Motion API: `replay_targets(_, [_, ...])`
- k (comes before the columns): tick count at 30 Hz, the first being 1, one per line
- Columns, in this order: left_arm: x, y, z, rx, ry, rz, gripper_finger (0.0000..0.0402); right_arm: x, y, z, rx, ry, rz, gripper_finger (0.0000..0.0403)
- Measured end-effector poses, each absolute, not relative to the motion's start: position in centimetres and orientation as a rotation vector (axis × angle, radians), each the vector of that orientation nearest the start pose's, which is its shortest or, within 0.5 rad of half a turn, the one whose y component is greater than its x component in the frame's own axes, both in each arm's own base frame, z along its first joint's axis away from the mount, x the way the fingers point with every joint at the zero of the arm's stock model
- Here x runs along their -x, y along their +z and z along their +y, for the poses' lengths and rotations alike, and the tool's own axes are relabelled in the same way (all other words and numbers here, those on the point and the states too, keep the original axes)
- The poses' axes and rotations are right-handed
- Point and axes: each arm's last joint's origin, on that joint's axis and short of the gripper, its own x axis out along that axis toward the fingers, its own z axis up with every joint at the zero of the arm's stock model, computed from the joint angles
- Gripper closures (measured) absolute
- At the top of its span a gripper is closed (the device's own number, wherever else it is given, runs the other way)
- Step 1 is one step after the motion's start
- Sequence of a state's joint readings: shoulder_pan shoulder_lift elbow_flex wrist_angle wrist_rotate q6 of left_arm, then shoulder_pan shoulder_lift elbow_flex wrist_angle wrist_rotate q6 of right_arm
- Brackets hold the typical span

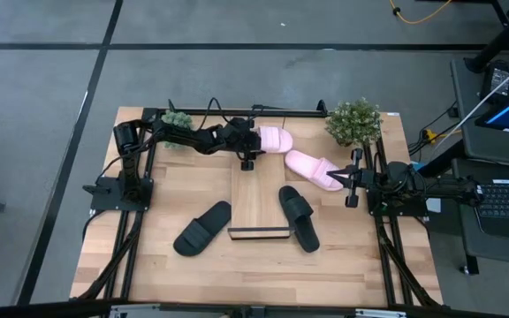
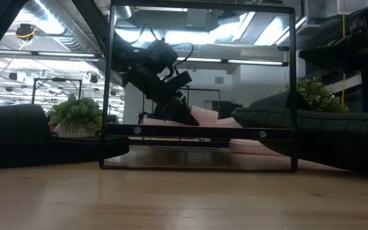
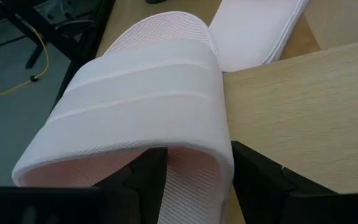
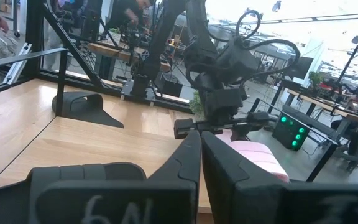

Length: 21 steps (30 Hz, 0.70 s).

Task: Pick and place slides into the shelf
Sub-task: Put the left pink slides on the shelf

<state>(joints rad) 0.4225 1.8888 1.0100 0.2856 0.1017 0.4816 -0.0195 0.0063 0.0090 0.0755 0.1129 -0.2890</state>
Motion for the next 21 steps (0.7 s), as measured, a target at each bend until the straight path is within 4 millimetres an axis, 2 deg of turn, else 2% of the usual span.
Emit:
replay_targets(4, [-35.1, 15.2, 15.5, -0.305, 0.162, 0.648, 0.0239, -9.7, 17.3, -0.5, 0.285, -0.142, -0.053, 0.0384])
replay_targets(12, [-34.6, 16.8, 15.3, -0.3, 0.167, 0.634, 0.0239, -9.7, 17.1, -0.5, 0.266, -0.139, -0.04, 0.0384])
replay_targets(21, [-33.6, 16.7, 14.9, -0.248, 0.159, 0.753, 0.0239, -9.7, 17.1, -0.5, 0.266, -0.139, -0.038, 0.0384])
